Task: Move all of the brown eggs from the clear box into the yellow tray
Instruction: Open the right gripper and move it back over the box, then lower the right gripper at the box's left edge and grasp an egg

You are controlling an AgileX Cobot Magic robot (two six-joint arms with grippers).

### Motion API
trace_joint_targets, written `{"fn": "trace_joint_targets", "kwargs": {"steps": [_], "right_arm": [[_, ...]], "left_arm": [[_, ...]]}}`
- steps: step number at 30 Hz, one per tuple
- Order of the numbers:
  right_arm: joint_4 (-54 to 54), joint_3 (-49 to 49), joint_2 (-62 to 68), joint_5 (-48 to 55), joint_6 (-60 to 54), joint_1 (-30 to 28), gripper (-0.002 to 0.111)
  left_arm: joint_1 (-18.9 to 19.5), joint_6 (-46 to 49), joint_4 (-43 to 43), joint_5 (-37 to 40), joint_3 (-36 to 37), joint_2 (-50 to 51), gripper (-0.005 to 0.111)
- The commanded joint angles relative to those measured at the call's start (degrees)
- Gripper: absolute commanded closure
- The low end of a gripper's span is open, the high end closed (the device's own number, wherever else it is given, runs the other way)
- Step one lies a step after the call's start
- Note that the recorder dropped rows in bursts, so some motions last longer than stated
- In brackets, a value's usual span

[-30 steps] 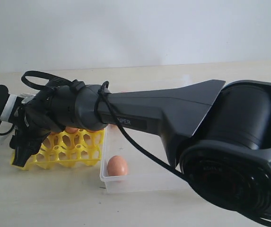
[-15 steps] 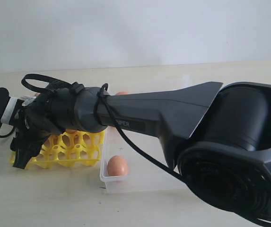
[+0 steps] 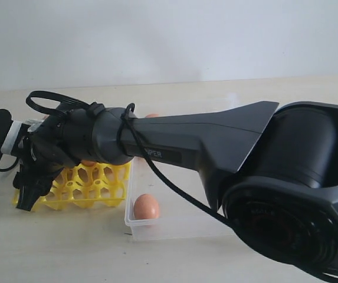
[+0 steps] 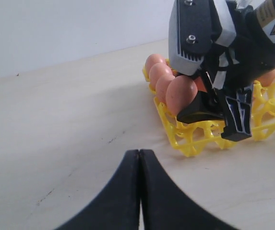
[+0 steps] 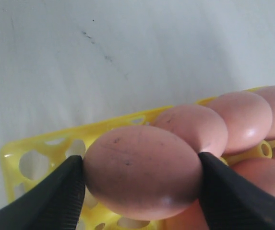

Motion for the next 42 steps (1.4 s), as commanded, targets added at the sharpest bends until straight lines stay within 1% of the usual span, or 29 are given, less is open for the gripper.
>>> {"fn": "trace_joint_targets", "kwargs": {"steps": [1,4,8,9,17,20,22,23,24,25,26,29,31,33,35,37,39,42], "right_arm": [[-0.03,-0.69,-1.16,2.0,0.17,0.03,0.047],[-0.03,-0.69,-1.74,2.09,0.58,0.29,0.046],[-0.03,-0.69,-2.17,2.78,1.21,0.77,0.034],[-0.15,-0.69,-2.16,3.11,1.21,1.04,0.033],[-0.64,-0.69,-3.52,5.45,1.21,1.48,0.033],[-0.4,-0.69,-7.81,12.32,1.07,1.7,0.034],[0.85,-0.69,-11.88,15.69,1.47,1.2,0.043],[2.23,-0.69,-13.64,17.1,2.58,0.7,0.052],[2.56,-0.69,-16.27,19.22,5.1,0.16,0.071],[2.96,-0.69,-19.22,23.01,7.09,-0.86,0.095],[3.27,-0.69,-20.83,25.33,7.23,-1.49,0.108],[3.4,-0.69,-24.92,33.35,6.99,-4.2,0.103],[4.81,-0.18,-26.15,40.67,6.99,-7.22,0.094],[7.57,1.1,-26.15,44.28,6.99,-9.09,0.084],[12.31,4.0,-26.05,44.39,6.99,-11.25,0.074],[19.25,7.76,-25.74,44.08,6.99,-14.08,0.063],[25.26,11.9,-25.32,42.82,5.64,-16.61,0.056],[29.92,17.3,-25.32,39.11,4.89,-19.06,0.053]], "left_arm": [[-0.25,-0.02,-0.08,-0.35,-0.23,-0.32,0.107],[-0.25,-0.02,-0.08,-0.35,-0.23,-0.32,0.107],[-0.25,-0.02,-0.08,-0.35,-0.23,-0.32,0.107],[-0.25,-0.02,-0.08,-0.35,-0.23,-0.32,0.107],[-0.25,-0.02,-0.08,-0.35,-0.23,-0.32,0.107],[-0.25,-0.02,-0.08,-0.35,-0.23,-0.32,0.107],[-0.25,-0.02,-0.08,-0.35,-0.23,-0.32,0.107],[-0.25,-0.02,-0.08,-0.35,-0.23,-0.32,0.107],[-0.25,-0.02,-0.08,-0.35,-0.23,-0.32,0.107],[-0.25,-0.02,-0.08,-0.35,-0.23,-0.32,0.107],[-0.25,-0.02,-0.08,-0.35,-0.23,-0.32,0.107],[-0.25,-0.02,-0.08,-0.35,-0.23,-0.32,0.107],[-0.25,-0.02,-0.08,-0.35,-0.23,-0.32,0.107],[-0.25,-0.02,-0.08,-0.35,-0.23,-0.32,0.107],[-0.25,-0.02,-0.08,-0.35,-0.23,-0.32,0.107],[-0.25,-0.02,-0.08,-0.35,-0.23,-0.32,0.107],[-0.25,-0.02,-0.08,-0.35,-0.23,-0.32,0.107],[-0.25,-0.02,-0.08,-0.35,-0.23,-0.32,0.107]]}}
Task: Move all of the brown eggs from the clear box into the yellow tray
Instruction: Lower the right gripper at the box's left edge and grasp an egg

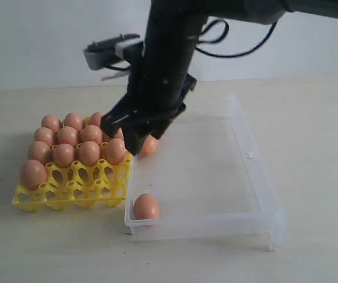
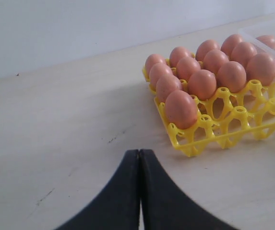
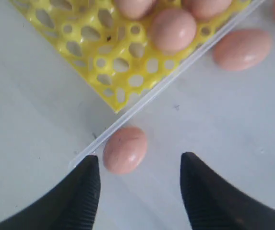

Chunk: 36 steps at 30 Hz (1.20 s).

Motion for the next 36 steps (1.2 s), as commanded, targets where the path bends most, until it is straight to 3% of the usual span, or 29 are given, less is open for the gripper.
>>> {"fn": "trace_joint_targets", "kwargs": {"steps": [1,15,36], "right_arm": [[8.36,7.99,0.1,-5.52,-1.7,-3.73,0.053],[26.49,25.45,-0.03,-19.26,-15.58,-6.63,0.053],[30.63,26.0,7.68,-27.78,-19.24,-6.88,0.052]], "left_arm": [[-0.25,-0.02,-0.08,-0.35,-0.23,-0.32,0.107],[-0.25,-0.02,-0.08,-0.35,-0.23,-0.32,0.107],[-0.25,-0.02,-0.08,-0.35,-0.23,-0.32,0.107]]}}
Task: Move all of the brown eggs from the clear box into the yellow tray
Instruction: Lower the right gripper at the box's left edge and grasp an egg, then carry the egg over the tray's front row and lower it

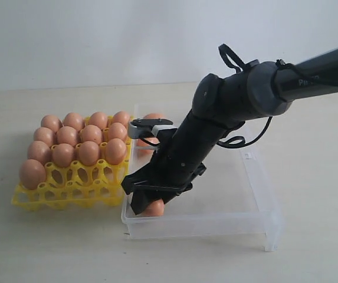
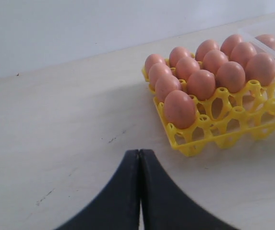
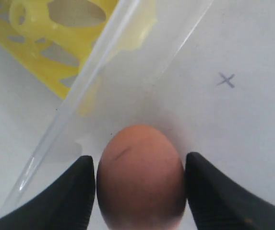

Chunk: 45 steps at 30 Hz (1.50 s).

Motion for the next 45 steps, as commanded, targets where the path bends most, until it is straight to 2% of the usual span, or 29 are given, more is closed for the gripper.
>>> {"fn": "trace_joint_targets", "kwargs": {"steps": [1,5,9,10,12,14,15,22,27,34,41,43,45], "right_arm": [[0.77,0.0,0.63,-2.87,-1.5,-0.28,0.05],[0.77,0.0,0.63,-3.11,-2.44,-0.28,0.043],[0.77,0.0,0.63,-3.23,-2.48,-0.28,0.048],[0.77,0.0,0.63,-3.23,-2.94,-0.28,0.054],[0.77,0.0,0.63,-3.48,-4.24,-0.28,0.073],[0.77,0.0,0.63,-3.75,-6.89,-0.28,0.103],[0.77,0.0,0.63,-4.19,-7.59,-0.28,0.107],[-2.39,1.3,-6.14,-12.54,-8.43,-0.28,0.108],[-3.2,8.33,-16.05,-31.43,-7.63,2.06,0.108],[-17.65,10.04,-18.38,-40.31,14.1,9.82,0.108],[-29.24,6.94,-14.61,-50.59,28.35,15.72,0.108],[-29.89,5.26,-13.17,-49.78,27.99,16.5,0.108],[-32.11,1.62,-11.38,-43.81,27.99,16.79,0.108]], "left_arm": [[-0.25,-0.02,-0.08,-0.35,-0.23,-0.32,0.107],[-0.25,-0.02,-0.08,-0.35,-0.23,-0.32,0.107],[-0.25,-0.02,-0.08,-0.35,-0.23,-0.32,0.107],[-0.25,-0.02,-0.08,-0.35,-0.23,-0.32,0.107],[-0.25,-0.02,-0.08,-0.35,-0.23,-0.32,0.107],[-0.25,-0.02,-0.08,-0.35,-0.23,-0.32,0.107],[-0.25,-0.02,-0.08,-0.35,-0.23,-0.32,0.107],[-0.25,-0.02,-0.08,-0.35,-0.23,-0.32,0.107],[-0.25,-0.02,-0.08,-0.35,-0.23,-0.32,0.107],[-0.25,-0.02,-0.08,-0.35,-0.23,-0.32,0.107],[-0.25,-0.02,-0.08,-0.35,-0.23,-0.32,0.107],[-0.25,-0.02,-0.08,-0.35,-0.23,-0.32,0.107],[-0.25,-0.02,-0.08,-0.35,-0.23,-0.32,0.107]]}}
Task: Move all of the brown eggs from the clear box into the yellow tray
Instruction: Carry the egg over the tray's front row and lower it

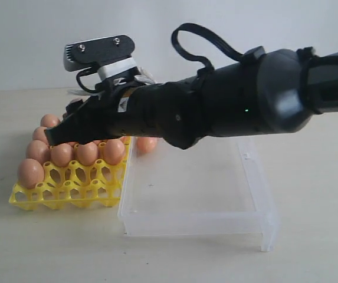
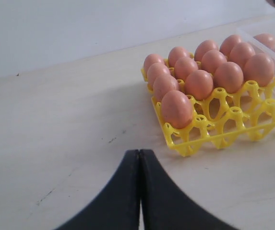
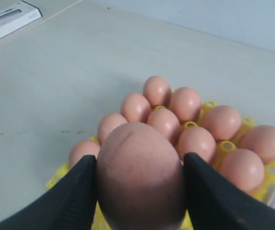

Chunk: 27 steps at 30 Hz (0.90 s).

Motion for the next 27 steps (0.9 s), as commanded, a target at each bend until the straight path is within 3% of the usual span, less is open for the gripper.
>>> {"fn": "trace_joint_targets", "kwargs": {"steps": [1,6,10,12,15,18,20,27], "right_arm": [[-5.88,-6.51,3.25,7.3,1.56,1.15,0.108],[-14.69,-15.09,5.15,14.48,6.6,1.32,0.108],[-12.91,-17.24,5.02,15.25,-0.21,1.95,0.108],[-8.79,-17.61,5.02,15.64,-6.85,2.26,0.108],[9.47,-17.61,5.02,15.79,-27.94,2.26,0.108],[23.53,-17.61,5.13,15.42,-41.02,2.26,0.108],[29.0,-17.61,5.13,14.98,-44.89,2.26,0.108],[29.81,-17.61,6.19,13.27,-43.29,2.14,0.108]], "left_arm": [[-0.25,-0.02,-0.08,-0.35,-0.23,-0.32,0.107],[-0.25,-0.02,-0.08,-0.35,-0.23,-0.32,0.107],[-0.25,-0.02,-0.08,-0.35,-0.23,-0.32,0.107],[-0.25,-0.02,-0.08,-0.35,-0.23,-0.32,0.107],[-0.25,-0.02,-0.08,-0.35,-0.23,-0.32,0.107],[-0.25,-0.02,-0.08,-0.35,-0.23,-0.32,0.107],[-0.25,-0.02,-0.08,-0.35,-0.23,-0.32,0.107],[-0.25,-0.02,-0.08,-0.35,-0.23,-0.32,0.107]]}}
